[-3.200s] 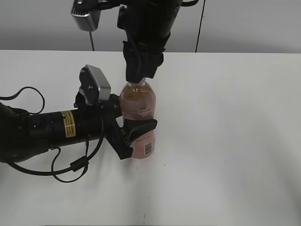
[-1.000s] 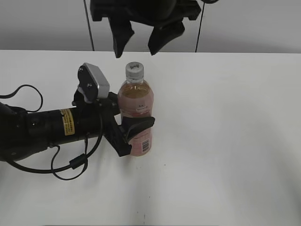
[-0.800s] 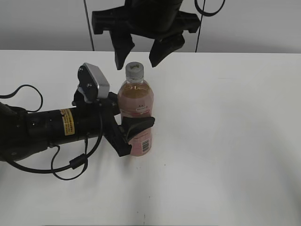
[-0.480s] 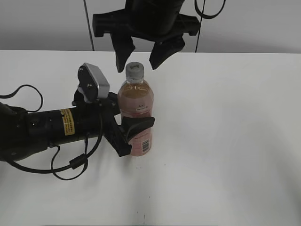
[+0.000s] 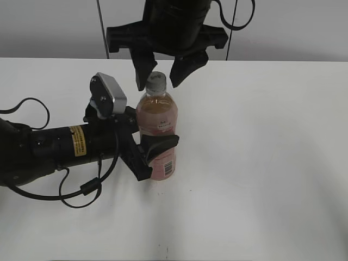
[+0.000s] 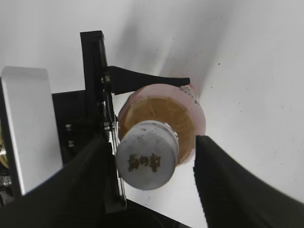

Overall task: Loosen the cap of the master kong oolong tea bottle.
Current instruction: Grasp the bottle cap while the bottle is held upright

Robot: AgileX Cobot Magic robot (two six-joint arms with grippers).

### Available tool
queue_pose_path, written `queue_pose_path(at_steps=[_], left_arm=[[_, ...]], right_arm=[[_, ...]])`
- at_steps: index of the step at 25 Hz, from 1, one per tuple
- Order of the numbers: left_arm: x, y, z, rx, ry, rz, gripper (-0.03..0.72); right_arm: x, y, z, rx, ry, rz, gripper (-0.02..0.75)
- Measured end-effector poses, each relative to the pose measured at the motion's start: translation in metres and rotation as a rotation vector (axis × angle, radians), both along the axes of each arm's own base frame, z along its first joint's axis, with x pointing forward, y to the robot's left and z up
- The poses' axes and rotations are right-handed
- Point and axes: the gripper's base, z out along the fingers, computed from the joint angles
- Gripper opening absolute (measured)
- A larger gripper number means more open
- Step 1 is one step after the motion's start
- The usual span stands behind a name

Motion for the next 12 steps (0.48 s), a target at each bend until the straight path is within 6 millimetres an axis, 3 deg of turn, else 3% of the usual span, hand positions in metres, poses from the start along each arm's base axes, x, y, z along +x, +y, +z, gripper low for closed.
queue_pose_path(at_steps=[4, 7, 12], left_arm=[[0.0, 0.0, 0.0, 0.0, 0.0, 0.0, 0.385], [0.0, 0.0, 0.0, 0.0, 0.0, 0.0, 0.385], [0.0, 0.0, 0.0, 0.0, 0.0, 0.0, 0.385]], right_arm=[[0.0003, 0.0002, -0.0009, -0.001, 0.002, 0.0, 0.389], [0.0006, -0.0001, -0.0009, -0.011, -0.011, 0.028, 0.283], [0.0007, 0.0, -0.0008, -0.064, -0.094, 0.295, 0.273]])
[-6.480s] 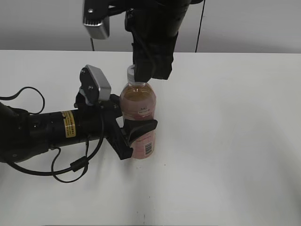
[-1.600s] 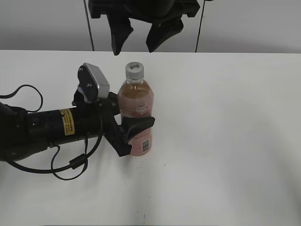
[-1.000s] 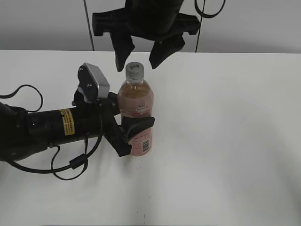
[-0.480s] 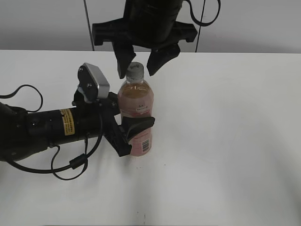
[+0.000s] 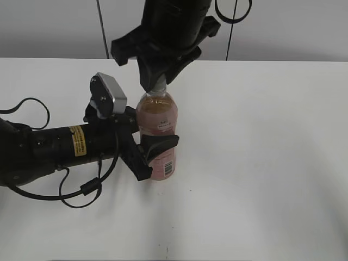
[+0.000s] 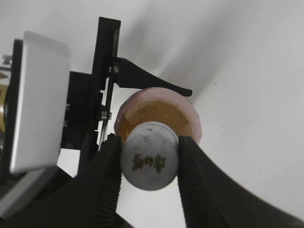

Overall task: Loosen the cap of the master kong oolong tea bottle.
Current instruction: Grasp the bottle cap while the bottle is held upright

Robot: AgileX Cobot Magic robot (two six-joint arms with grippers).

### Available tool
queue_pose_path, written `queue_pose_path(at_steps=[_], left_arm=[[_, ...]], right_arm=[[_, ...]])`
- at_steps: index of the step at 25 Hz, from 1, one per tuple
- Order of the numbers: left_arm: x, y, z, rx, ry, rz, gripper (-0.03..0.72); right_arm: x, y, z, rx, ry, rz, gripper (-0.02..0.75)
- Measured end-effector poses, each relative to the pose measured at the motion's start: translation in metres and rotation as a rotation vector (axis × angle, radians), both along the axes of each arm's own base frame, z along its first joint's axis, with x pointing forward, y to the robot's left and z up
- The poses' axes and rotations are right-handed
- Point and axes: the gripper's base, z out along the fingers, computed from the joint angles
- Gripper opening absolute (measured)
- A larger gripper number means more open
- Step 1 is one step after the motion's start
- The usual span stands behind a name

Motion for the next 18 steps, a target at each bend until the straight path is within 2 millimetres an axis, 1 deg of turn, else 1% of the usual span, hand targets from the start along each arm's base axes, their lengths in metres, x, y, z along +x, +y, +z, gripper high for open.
queue_pose_path(at_steps=[3, 7, 9, 12, 18], left_arm=[[0.0001, 0.0, 0.0, 0.0, 0.0, 0.001, 0.385], [0.0002, 0.0001, 0.0001, -0.002, 0.003, 0.003, 0.385], [0.0002, 0.0001, 0.0001, -0.002, 0.003, 0.003, 0.385], [0.0002, 0.0001, 0.0001, -0.003, 0.004, 0.004, 0.385], [0.0003, 0.0001, 0.0, -0.002, 0.005, 0.005, 0.385]], right_arm=[[0.0002, 0.0001, 0.0001, -0.057, -0.089, 0.284, 0.273], [0.0001, 0.0, 0.001, -0.144, -0.224, 0.714, 0.273], [0.0002, -0.0001, 0.001, -0.175, -0.269, 0.859, 0.273], [0.0002, -0.0001, 0.001, -0.19, -0.29, 0.93, 0.273], [-0.0006, -0.0009, 0.0034, -0.197, -0.306, 0.967, 0.273]])
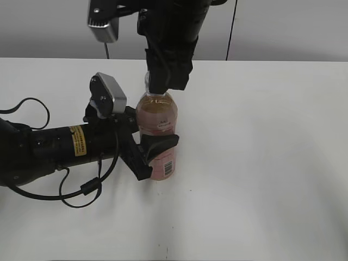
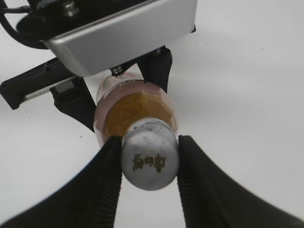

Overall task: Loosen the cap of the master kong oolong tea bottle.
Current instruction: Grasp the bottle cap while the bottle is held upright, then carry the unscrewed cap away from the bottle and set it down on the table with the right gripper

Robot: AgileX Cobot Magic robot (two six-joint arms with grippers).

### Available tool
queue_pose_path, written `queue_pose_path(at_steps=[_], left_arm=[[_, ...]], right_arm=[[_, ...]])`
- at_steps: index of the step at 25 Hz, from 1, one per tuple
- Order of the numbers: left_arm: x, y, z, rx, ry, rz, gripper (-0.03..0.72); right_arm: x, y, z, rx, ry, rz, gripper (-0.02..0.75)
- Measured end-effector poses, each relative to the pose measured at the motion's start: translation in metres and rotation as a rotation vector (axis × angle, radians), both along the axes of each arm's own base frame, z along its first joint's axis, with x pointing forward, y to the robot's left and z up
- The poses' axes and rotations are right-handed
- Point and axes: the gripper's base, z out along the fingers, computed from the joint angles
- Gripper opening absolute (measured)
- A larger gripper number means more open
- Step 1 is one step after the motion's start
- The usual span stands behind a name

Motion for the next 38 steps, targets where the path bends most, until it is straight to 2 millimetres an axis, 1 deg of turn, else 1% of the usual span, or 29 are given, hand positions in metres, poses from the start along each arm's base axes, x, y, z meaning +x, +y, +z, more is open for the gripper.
queue_pose_path(at_steps=[3, 5, 7, 9, 10, 12, 14, 16, 18, 19, 21, 24, 26, 28, 29, 30, 33, 36, 38], left_arm=[[0.0, 0.0, 0.0, 0.0, 0.0, -0.001, 0.385], [0.0, 0.0, 0.0, 0.0, -0.001, -0.002, 0.385], [0.0, 0.0, 0.0, 0.0, -0.001, -0.002, 0.385], [0.0, 0.0, 0.0, 0.0, -0.002, -0.002, 0.385], [0.0, 0.0, 0.0, 0.001, -0.002, -0.003, 0.385], [0.0, 0.0, 0.0, 0.001, -0.002, -0.003, 0.385], [0.0, 0.0, 0.0, 0.001, -0.002, -0.003, 0.385], [0.0, 0.0, 0.0, 0.001, -0.002, -0.003, 0.385], [0.0, 0.0, 0.0, -0.001, -0.003, -0.004, 0.385], [0.0, 0.0, 0.0, -0.005, -0.004, -0.006, 0.385], [-0.001, -0.001, 0.0, -0.011, -0.006, -0.012, 0.385], [-0.001, -0.001, 0.0, -0.026, -0.008, -0.019, 0.385], [-0.002, -0.001, 0.0, -0.025, -0.006, -0.018, 0.385], [-0.002, -0.001, 0.0, -0.027, -0.007, -0.018, 0.385], [-0.002, -0.001, 0.0, -0.029, -0.007, -0.019, 0.385], [-0.002, -0.001, 0.0, -0.03, -0.008, -0.019, 0.385], [-0.002, -0.001, 0.0, -0.033, -0.009, -0.02, 0.385], [-0.002, -0.001, 0.0, -0.034, -0.009, -0.019, 0.385], [-0.002, -0.001, 0.0, -0.035, -0.01, -0.02, 0.385]], right_arm=[[-0.002, -0.002, 0.009, 0.018, -0.009, -0.018, 0.273], [-0.006, -0.006, 0.02, 0.059, 0.004, -0.124, 0.273], [-0.004, -0.015, 0.03, 0.116, 0.041, -0.314, 0.273], [0.006, -0.029, 0.034, 0.174, 0.099, -0.55, 0.273], [0.012, -0.038, 0.033, 0.193, 0.126, -0.657, 0.273], [0.028, -0.066, 0.026, 0.214, 0.181, -0.902, 0.273], [0.037, -0.094, 0.013, 0.19, 0.215, -1.055, 0.273], [0.039, -0.122, 0.001, 0.152, 0.239, -1.164, 0.273], [0.034, -0.146, -0.016, 0.087, 0.263, -1.246, 0.273], [0.029, -0.157, -0.028, 0.041, 0.281, -1.28, 0.273], [0.016, -0.171, -0.056, -0.05, 0.336, -1.325, 0.273], [0.001, -0.177, -0.099, -0.079, 0.36, -1.356, 0.273], [-0.005, -0.18, -0.126, -0.057, 0.353, -1.382, 0.273], [-0.012, -0.183, -0.15, -0.067, 0.363, -1.401, 0.272], [-0.014, -0.183, -0.159, -0.07, 0.364, -1.402, 0.272], [-0.015, -0.184, -0.167, -0.077, 0.368, -1.402, 0.272], [-0.016, -0.184, -0.181, -0.09, 0.377, -1.409, 0.272], [-0.014, -0.184, -0.191, -0.094, 0.379, -1.41, 0.272], [-0.014, -0.183, -0.193, -0.093, 0.378, -1.41, 0.272]])
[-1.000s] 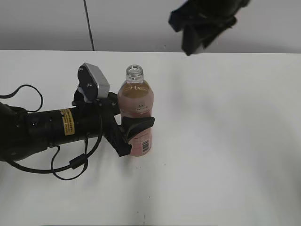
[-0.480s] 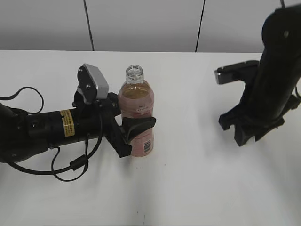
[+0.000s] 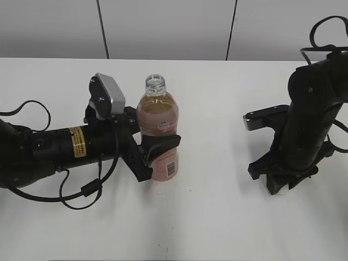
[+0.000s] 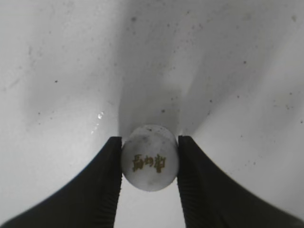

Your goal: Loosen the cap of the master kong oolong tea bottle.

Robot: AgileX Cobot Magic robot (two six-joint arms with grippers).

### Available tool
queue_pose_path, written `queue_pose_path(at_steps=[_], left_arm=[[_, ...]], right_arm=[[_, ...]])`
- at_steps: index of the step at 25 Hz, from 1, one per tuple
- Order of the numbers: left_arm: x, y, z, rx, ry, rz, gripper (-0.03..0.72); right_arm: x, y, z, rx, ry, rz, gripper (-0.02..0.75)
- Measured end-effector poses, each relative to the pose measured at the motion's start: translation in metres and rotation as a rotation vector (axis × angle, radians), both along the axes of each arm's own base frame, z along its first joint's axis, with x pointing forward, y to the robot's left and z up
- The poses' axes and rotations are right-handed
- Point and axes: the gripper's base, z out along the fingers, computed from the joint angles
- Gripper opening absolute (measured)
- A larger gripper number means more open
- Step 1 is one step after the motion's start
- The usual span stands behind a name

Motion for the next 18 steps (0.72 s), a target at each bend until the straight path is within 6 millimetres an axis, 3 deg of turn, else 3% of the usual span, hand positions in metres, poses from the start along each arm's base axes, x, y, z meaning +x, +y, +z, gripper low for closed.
queue_pose_path(at_steps=[2, 8, 11, 18], left_arm=[[0.0, -0.0001, 0.0003, -0.003, -0.001, -0.001, 0.385], [-0.0005, -0.0003, 0.0004, -0.003, -0.003, -0.007, 0.385], [-0.0009, -0.0004, 0.0002, -0.002, -0.003, -0.01, 0.39], [-0.0008, -0.0016, 0.0072, -0.067, -0.028, -0.014, 0.503]], right_arm=[[-0.0004, -0.0001, -0.0001, -0.002, 0.004, 0.0, 0.296], [-0.0003, -0.0001, -0.0001, -0.002, 0.004, 0.0, 0.54], [-0.0004, 0.0004, -0.0001, 0.004, 0.005, 0.0, 0.568], [-0.0007, 0.001, -0.0001, 0.01, 0.007, 0.001, 0.575]])
